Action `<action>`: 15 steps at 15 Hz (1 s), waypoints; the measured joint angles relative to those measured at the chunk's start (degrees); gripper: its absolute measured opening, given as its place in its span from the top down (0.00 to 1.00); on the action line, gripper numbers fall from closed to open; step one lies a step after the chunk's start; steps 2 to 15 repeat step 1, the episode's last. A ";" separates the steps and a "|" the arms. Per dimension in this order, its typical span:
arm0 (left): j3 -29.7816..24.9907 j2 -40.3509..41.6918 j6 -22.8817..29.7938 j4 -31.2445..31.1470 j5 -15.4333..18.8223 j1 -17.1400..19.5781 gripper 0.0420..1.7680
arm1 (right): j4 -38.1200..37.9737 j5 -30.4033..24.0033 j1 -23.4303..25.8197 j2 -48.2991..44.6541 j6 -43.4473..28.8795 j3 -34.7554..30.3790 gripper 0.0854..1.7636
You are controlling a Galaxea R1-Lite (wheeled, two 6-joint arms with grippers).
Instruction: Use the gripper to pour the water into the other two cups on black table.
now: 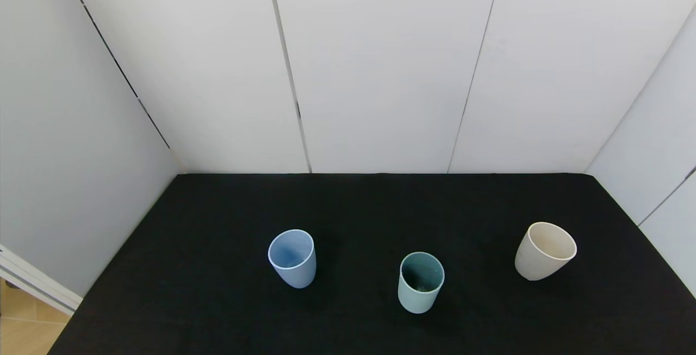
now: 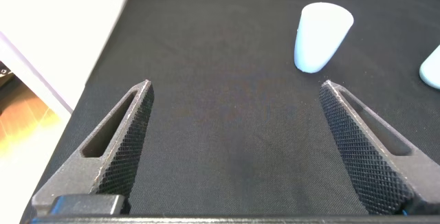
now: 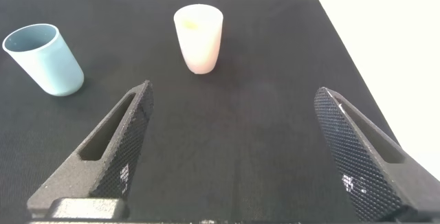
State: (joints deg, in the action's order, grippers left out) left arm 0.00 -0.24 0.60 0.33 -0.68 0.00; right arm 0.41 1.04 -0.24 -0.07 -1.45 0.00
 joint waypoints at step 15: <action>0.00 -0.02 0.00 -0.02 0.00 0.00 0.03 | 0.00 0.00 0.00 0.00 0.02 0.00 0.04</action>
